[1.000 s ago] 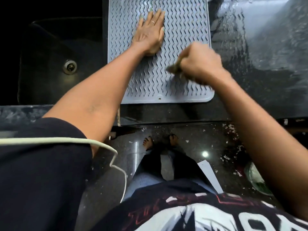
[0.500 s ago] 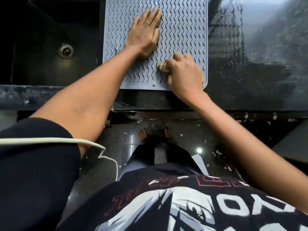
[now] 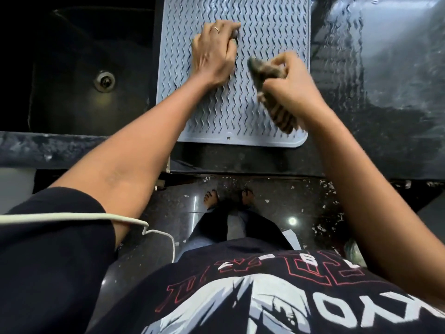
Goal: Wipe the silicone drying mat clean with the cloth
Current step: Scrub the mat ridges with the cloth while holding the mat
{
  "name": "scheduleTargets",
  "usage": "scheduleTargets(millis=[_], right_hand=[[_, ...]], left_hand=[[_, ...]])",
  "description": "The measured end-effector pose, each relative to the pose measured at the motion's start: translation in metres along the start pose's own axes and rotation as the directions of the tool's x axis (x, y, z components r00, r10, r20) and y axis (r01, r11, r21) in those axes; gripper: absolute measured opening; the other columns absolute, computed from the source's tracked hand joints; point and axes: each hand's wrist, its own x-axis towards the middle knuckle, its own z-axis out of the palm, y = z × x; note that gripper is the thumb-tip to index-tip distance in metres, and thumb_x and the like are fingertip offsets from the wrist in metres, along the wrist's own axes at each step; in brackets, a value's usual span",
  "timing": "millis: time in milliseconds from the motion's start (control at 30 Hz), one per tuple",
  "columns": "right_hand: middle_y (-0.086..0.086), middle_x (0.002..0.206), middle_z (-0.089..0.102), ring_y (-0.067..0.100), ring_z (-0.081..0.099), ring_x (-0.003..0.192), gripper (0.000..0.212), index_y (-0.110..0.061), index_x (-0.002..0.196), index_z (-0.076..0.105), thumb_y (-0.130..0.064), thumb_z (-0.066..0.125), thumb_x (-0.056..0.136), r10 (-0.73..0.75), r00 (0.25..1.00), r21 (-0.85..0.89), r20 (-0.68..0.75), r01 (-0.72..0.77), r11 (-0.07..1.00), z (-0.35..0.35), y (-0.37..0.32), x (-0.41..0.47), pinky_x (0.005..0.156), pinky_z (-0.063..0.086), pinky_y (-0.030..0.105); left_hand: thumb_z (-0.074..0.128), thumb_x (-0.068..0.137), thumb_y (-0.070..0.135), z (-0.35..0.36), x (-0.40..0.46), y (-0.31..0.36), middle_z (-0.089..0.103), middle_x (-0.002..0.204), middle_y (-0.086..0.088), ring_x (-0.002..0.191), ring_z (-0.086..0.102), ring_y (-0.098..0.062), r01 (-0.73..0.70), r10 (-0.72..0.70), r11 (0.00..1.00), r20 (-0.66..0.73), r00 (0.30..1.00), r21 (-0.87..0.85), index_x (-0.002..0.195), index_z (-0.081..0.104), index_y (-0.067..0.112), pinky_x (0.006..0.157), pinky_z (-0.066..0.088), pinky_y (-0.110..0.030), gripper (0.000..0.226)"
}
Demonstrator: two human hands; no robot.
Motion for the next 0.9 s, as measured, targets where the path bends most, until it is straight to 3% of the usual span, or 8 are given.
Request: scheduleTargets(millis=[100, 200, 300, 367, 467, 600, 733, 900], right_hand=[[0.019, 0.117, 0.053, 0.024, 0.066, 0.094, 0.034, -0.017, 0.104, 0.032, -0.007, 0.054, 0.079, -0.032, 0.998, 0.14, -0.052, 0.039, 0.989, -0.006, -0.013, 0.029, 0.073, 0.059, 0.033], [0.021, 0.126, 0.046, 0.028, 0.063, 0.103, 0.035, -0.019, 0.103, 0.035, -0.009, 0.055, 0.076, -0.029, 0.996, 0.216, -0.088, 0.048, 0.975, -0.005, -0.024, 0.057, 0.075, 0.059, 0.034], [0.019, 0.127, 0.049, 0.023, 0.063, 0.099, 0.026, -0.02, 0.097, 0.047, -0.011, 0.06, 0.077, -0.042, 0.988, 0.21, -0.15, 0.073, 0.975, -0.001, -0.037, 0.086, 0.059, 0.048, 0.022], [0.013, 0.118, 0.055, 0.016, 0.06, 0.094, 0.021, -0.023, 0.091, 0.052, -0.018, 0.065, 0.076, -0.075, 0.981, 0.148, -0.178, 0.102, 0.984, 0.0, -0.043, 0.104, 0.06, 0.043, 0.018], [0.002, 0.094, 0.058, 0.009, 0.056, 0.082, 0.019, -0.025, 0.076, 0.048, -0.021, 0.066, 0.073, -0.156, 0.944, 0.06, -0.291, 0.181, 0.982, 0.004, -0.054, 0.134, 0.065, 0.048, 0.017], [0.01, 0.127, 0.051, 0.016, 0.057, 0.106, 0.029, -0.019, 0.101, 0.049, -0.033, 0.061, 0.078, -0.303, 0.846, -0.199, -0.439, 0.237, 0.951, 0.017, -0.06, 0.179, 0.088, 0.048, 0.022], [0.002, 0.143, 0.039, 0.025, 0.033, 0.131, 0.043, -0.026, 0.126, 0.05, -0.046, 0.047, 0.087, -0.411, 0.83, -0.661, -0.377, 0.07, 0.747, 0.038, -0.057, 0.21, 0.104, 0.03, 0.039], [0.001, 0.143, 0.041, 0.028, 0.035, 0.13, 0.044, -0.027, 0.132, 0.046, -0.038, 0.043, 0.089, -0.455, 0.814, -0.734, -0.362, 0.052, 0.677, 0.048, -0.05, 0.222, 0.103, 0.029, 0.041]], left_hand=[[0.037, 0.094, 0.027, -0.005, 0.018, -0.008, 0.046, 0.139, 0.006, 0.127, 0.039, -0.01, 0.062, -0.059, 0.997, -0.081, 0.995, 0.037, 0.136, 0.045, 0.026, 0.095, 0.023, -0.022, 0.043], [0.033, 0.095, 0.03, -0.008, 0.046, -0.022, 0.041, 0.145, 0.001, 0.134, 0.036, -0.014, 0.109, -0.107, 0.993, -0.053, 0.993, 0.046, 0.14, 0.04, 0.023, 0.109, 0.024, -0.028, 0.046], [0.028, 0.098, 0.039, -0.011, 0.076, -0.036, 0.039, 0.147, -0.008, 0.137, 0.035, -0.024, 0.159, -0.16, 0.985, 0.02, 0.987, 0.065, 0.139, 0.039, 0.018, 0.114, 0.025, -0.036, 0.048], [0.027, 0.097, 0.042, -0.012, 0.087, -0.042, 0.042, 0.145, -0.009, 0.134, 0.038, -0.026, 0.143, -0.147, 0.987, 0.048, 0.988, 0.072, 0.137, 0.041, 0.017, 0.111, 0.028, -0.036, 0.049], [0.026, 0.097, 0.04, -0.008, 0.096, -0.045, 0.038, 0.151, -0.005, 0.14, 0.033, -0.022, 0.062, -0.066, 0.991, 0.033, 0.997, 0.119, 0.145, 0.036, 0.025, 0.115, 0.02, -0.036, 0.051], [0.028, 0.095, 0.039, -0.006, 0.102, -0.051, 0.028, 0.158, 0.005, 0.146, 0.023, -0.015, 0.052, -0.053, 0.992, 0.005, 0.999, 0.113, 0.15, 0.028, 0.03, 0.119, 0.011, -0.033, 0.056], [0.028, 0.095, 0.039, -0.003, 0.109, -0.052, 0.025, 0.159, 0.005, 0.148, 0.019, -0.015, 0.048, -0.051, 0.989, 0.021, 0.998, 0.143, 0.151, 0.025, 0.031, 0.12, 0.009, -0.033, 0.057], [0.027, 0.095, 0.038, -0.002, 0.11, -0.055, 0.022, 0.16, 0.004, 0.149, 0.016, -0.017, 0.042, -0.048, 0.99, 0.038, 0.998, 0.132, 0.152, 0.023, 0.029, 0.122, 0.008, -0.037, 0.058]])
